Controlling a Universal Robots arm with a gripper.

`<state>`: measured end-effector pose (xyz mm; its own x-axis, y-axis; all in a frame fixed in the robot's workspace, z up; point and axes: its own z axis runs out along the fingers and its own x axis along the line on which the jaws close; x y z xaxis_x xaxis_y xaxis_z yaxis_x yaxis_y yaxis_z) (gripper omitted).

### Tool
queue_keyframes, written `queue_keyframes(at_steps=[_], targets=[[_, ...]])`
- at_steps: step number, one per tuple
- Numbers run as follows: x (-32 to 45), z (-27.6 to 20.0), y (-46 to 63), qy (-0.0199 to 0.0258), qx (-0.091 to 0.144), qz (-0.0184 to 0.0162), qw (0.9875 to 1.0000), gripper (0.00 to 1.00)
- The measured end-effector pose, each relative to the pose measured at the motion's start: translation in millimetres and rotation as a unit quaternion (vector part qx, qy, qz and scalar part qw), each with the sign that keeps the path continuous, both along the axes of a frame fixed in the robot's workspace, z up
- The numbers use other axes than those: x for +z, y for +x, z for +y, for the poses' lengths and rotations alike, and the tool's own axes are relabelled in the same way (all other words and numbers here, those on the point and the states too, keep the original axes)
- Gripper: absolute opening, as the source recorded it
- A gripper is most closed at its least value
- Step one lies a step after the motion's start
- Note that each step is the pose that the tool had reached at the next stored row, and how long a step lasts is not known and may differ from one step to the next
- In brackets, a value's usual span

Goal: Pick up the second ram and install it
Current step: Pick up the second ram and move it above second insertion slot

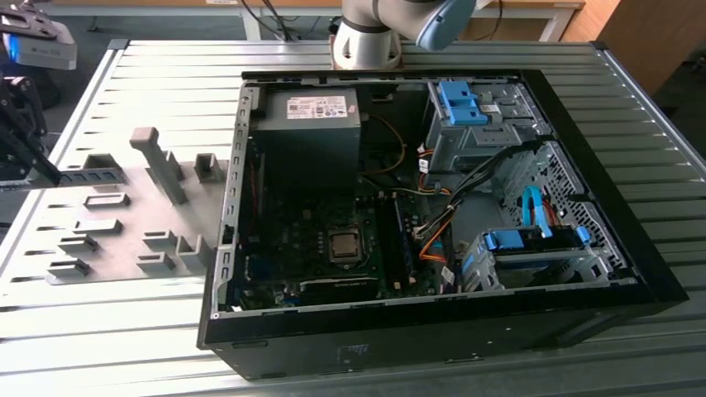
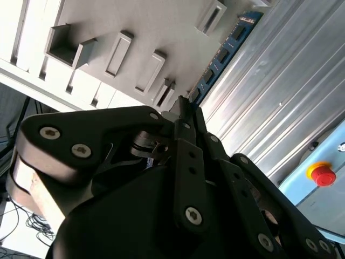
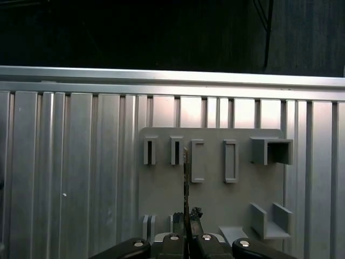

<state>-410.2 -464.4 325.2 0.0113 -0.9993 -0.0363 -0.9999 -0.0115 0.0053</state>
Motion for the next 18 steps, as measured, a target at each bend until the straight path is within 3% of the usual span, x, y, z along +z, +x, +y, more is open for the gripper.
queue_keyframes(at_steps=[18], targets=[[30.0,0.0,0.0,0.0,0.0,0.0,1.0,0.14]])
